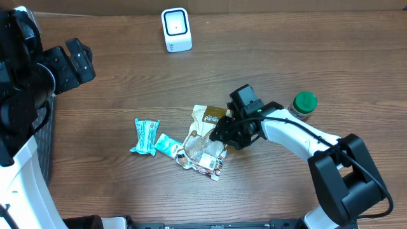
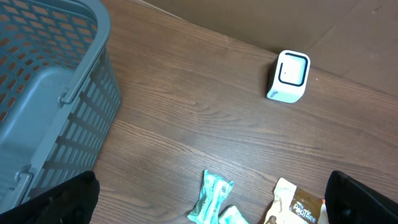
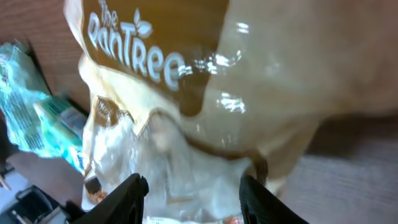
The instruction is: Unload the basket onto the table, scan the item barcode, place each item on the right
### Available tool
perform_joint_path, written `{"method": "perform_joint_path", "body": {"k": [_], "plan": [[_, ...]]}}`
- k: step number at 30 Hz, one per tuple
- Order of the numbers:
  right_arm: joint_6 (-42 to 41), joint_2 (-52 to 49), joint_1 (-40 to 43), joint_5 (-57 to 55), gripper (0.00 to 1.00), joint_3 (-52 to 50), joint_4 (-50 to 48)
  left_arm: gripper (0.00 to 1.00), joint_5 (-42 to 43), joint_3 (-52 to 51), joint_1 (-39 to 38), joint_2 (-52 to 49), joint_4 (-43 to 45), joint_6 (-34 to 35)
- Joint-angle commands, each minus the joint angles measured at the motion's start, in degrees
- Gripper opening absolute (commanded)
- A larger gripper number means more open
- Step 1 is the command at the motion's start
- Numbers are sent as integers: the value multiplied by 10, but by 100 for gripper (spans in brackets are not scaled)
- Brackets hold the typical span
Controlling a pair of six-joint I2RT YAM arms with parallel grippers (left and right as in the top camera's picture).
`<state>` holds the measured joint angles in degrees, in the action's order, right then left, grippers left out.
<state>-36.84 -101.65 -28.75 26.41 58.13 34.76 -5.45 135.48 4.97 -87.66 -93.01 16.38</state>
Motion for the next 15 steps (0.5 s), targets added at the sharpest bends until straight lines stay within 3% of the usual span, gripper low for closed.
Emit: {"method": "perform_joint_path", "body": {"k": [1, 6, 10, 15], "plan": [[20, 8, 14, -40, 47, 60, 42, 100, -5, 4, 3, -1, 2, 5], [70, 11, 53, -131, 51, 173, 156, 100, -5, 4, 3, -1, 2, 5], [83, 9, 90, -184, 51, 191, 161, 100, -5, 4, 3, -1, 2, 5], [134, -31, 124, -170, 41, 191, 170, 100, -5, 4, 3, -1, 2, 5]]}}
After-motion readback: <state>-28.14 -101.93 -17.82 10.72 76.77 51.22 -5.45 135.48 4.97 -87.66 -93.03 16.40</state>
